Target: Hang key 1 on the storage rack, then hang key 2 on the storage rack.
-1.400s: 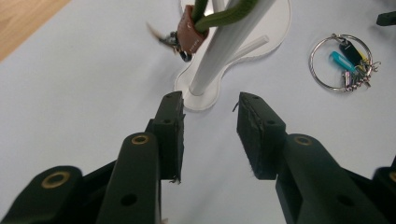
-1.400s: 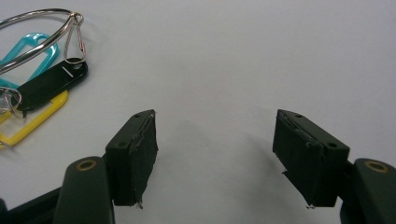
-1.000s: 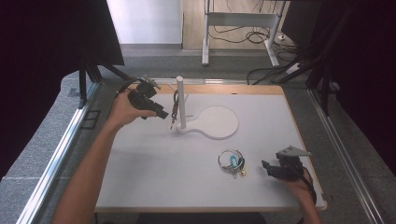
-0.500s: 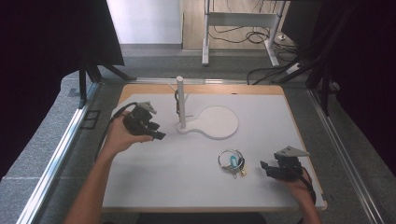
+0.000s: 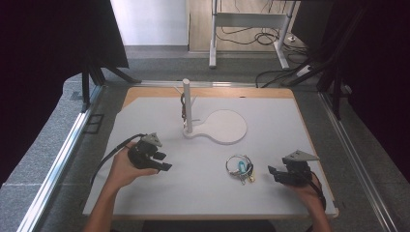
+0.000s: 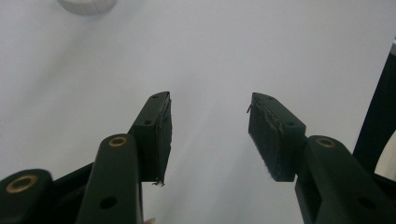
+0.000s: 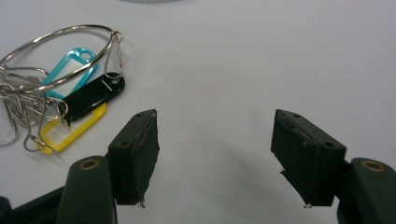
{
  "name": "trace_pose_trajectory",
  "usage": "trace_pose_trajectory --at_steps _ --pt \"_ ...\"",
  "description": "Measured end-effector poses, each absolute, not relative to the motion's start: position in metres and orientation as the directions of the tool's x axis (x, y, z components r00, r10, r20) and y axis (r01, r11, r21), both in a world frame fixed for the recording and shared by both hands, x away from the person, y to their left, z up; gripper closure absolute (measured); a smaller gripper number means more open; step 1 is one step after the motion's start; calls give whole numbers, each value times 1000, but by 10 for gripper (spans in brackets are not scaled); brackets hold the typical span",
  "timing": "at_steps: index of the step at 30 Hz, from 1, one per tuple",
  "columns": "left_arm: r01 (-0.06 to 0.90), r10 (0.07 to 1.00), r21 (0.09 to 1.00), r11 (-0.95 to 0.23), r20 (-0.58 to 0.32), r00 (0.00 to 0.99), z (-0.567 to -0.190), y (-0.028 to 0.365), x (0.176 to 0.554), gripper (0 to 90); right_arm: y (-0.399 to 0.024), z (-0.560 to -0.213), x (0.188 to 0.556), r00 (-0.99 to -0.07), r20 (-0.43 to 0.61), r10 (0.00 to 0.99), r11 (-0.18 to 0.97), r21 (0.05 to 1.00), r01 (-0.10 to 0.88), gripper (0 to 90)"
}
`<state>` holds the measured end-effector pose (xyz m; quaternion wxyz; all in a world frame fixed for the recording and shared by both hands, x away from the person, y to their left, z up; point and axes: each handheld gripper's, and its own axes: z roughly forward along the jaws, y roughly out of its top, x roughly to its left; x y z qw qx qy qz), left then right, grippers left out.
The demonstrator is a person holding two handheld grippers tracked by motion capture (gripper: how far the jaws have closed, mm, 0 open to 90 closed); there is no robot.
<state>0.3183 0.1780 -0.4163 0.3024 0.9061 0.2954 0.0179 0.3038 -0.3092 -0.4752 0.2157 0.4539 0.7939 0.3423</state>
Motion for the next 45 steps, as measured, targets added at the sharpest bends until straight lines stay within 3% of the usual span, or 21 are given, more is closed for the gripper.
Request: trace_pose_trajectory --at_steps 6,20,28,32,45 --pt "538 568 505 -675 -110 815 -429 177 315 491 -309 -468 305 -491 -30 871 345 749 566 314" --pt "556 576 539 -633 -153 803 -431 190 312 481 -295 -441 324 -520 -6 854 376 699 609 333" --pt "551 567 555 -623 -165 807 -431 190 307 481 -280 -421 348 -584 13 812 463 595 657 413" --pt "553 571 556 -621 -163 804 -430 191 306 482 -260 -408 361 -648 7 761 560 497 663 475" --pt "546 563 545 -637 -155 812 -434 187 302 481 -229 -419 386 -644 72 762 587 345 733 532"
